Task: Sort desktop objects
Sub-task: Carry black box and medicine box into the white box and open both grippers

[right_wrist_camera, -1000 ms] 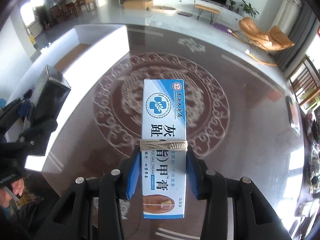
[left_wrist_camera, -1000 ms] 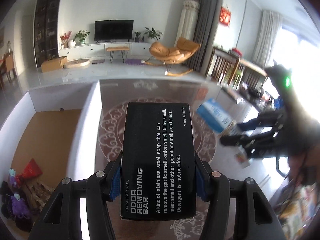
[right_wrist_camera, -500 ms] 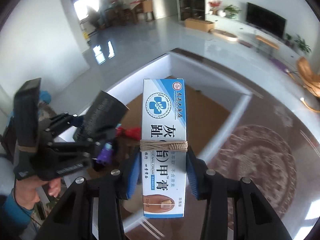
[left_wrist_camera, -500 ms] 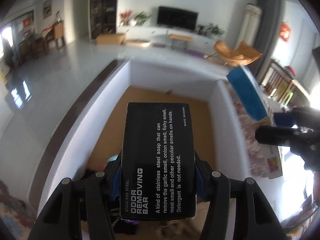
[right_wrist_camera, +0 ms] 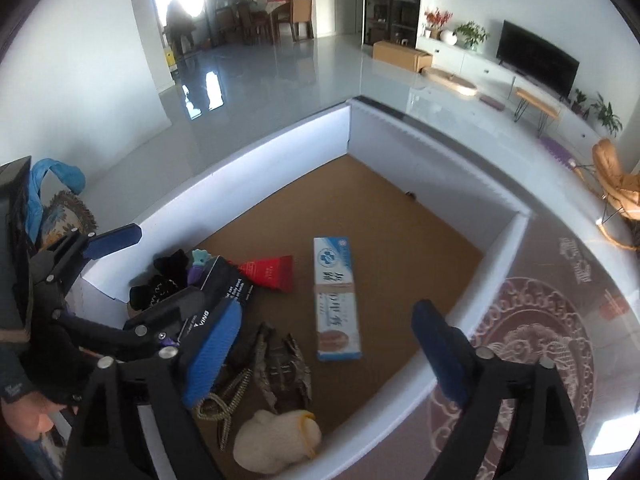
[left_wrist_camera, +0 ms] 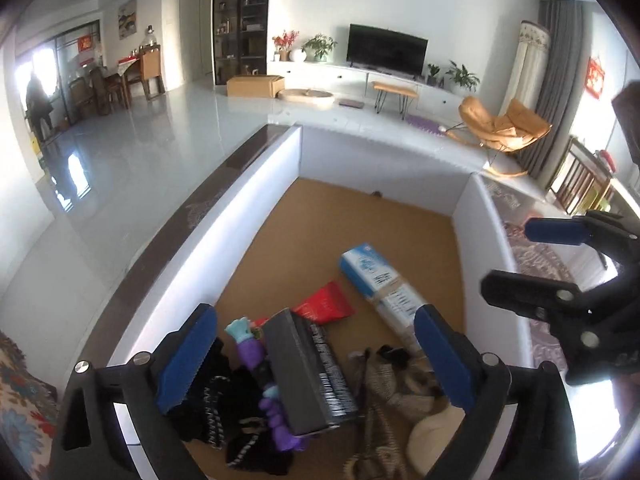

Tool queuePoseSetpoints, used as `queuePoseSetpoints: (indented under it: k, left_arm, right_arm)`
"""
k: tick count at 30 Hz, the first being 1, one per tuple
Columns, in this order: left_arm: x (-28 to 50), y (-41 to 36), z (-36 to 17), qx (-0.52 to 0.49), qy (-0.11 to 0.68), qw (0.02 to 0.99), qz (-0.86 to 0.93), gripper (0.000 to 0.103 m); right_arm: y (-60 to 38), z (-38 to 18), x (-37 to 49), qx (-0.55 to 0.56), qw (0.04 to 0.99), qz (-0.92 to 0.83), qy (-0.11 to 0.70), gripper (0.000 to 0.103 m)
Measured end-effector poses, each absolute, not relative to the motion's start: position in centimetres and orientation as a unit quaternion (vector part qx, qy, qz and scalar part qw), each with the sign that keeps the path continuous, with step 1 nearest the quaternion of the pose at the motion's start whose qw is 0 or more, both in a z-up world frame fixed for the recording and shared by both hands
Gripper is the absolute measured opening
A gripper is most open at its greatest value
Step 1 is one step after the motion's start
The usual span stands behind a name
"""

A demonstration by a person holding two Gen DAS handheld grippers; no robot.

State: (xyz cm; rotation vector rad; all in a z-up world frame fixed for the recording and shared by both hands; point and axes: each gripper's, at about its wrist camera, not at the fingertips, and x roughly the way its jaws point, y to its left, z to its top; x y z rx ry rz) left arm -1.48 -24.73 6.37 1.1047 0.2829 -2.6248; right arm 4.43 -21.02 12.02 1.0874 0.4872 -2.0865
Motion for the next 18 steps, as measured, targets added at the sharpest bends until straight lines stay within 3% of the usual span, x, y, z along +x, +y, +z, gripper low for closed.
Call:
queuePoseSetpoints:
  k: [6, 18]
  left_arm:
    - [0.5, -22.3, 9.1, 0.359, 0.069, 0.23, -0.902, 0.1]
    - [5.0, -21.3, 10.6, 0.317, 0.096, 0.271, -0.904, 0.103]
  right_arm:
    - [-18.4, 13.1, 6.1, 0.389, 0.348, -0.823, 0.224, 0.095]
    - [-17.1, 11.9, 7.0, 0.395, 0.37, -0.816, 0.202, 0.095]
